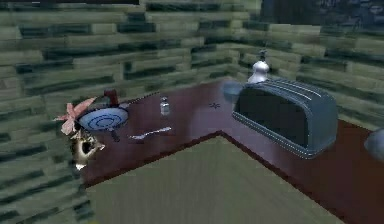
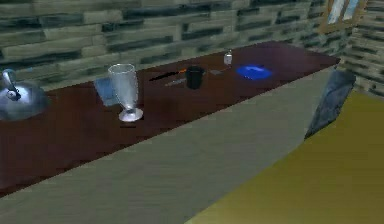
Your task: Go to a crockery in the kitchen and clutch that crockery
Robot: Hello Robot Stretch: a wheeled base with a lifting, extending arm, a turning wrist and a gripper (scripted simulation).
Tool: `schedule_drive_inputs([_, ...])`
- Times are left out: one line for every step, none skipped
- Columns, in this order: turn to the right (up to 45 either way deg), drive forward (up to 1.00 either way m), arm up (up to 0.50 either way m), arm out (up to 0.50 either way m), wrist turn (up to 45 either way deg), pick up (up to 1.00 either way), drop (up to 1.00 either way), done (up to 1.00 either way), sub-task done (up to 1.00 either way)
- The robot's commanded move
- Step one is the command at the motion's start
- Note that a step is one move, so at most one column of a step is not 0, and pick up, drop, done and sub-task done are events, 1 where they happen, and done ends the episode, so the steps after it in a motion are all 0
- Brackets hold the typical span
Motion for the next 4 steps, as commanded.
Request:
schedule_drive_inputs([0.0,0.5,0.0,0.0,0.0,0.0,0.0,0.0,0.0])
schedule_drive_inputs([-45.0,0.0,0.0,0.0,0.0,0.0,0.0,0.0,0.0])
schedule_drive_inputs([-21.0,0.0,0.0,0.0,0.0,0.0,0.0,0.0,0.0])
schedule_drive_inputs([0.0,0.0,0.5,0.0,0.0,0.0,0.0,0.0,0.0])
